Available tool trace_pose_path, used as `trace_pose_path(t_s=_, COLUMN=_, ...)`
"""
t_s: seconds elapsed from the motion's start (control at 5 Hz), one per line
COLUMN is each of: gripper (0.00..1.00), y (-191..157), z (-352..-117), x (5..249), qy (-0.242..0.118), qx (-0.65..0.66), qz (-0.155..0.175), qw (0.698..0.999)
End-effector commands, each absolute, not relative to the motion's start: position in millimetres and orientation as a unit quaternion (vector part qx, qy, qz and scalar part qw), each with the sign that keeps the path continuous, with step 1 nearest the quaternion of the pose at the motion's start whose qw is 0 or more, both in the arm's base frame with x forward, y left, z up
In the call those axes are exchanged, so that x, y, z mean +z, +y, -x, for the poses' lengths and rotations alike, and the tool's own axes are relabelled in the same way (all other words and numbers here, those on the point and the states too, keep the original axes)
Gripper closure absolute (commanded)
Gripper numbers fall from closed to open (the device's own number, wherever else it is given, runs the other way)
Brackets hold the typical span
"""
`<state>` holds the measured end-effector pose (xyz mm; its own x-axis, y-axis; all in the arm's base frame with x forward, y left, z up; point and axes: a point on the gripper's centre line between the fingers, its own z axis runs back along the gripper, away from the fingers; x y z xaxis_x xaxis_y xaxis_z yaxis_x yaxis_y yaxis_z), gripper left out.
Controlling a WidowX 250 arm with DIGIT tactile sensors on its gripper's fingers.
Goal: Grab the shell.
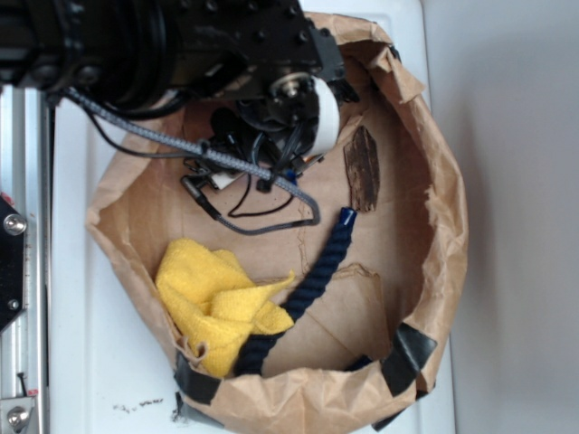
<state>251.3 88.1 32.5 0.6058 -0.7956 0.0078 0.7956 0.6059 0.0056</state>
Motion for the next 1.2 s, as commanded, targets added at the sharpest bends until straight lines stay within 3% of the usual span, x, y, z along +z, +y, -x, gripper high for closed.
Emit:
trace_pose_path(t_s=0.0, gripper=0.0, y=98.2, z=-270.1, x=30.9, qy=0.009, qx=-0.418, qz=-0.048, qw=0.907)
trace_pose_path(t_s=0.4, gripper=0.0, y=107.1, z=-270.5, x=4.6, qy=0.027, qx=-0.416, qz=-0.093, qw=0.904)
trace_pose_path(t_s=0.6, gripper=0.0, y=107.1, z=-269.9, x=3.8, qy=0.018, qx=-0.424, qz=-0.094, qw=0.901)
trace_pose_path(t_s=0.8, gripper=1.0, y=103.4, z=-270.5, x=11.3, qy=0.002, qx=-0.424, qz=-0.086, qw=0.902)
trace_pose_path(t_s=1.0, gripper=1.0, y=104.6, z=-270.6, x=13.5, qy=-0.002, qx=-0.425, qz=-0.085, qw=0.901)
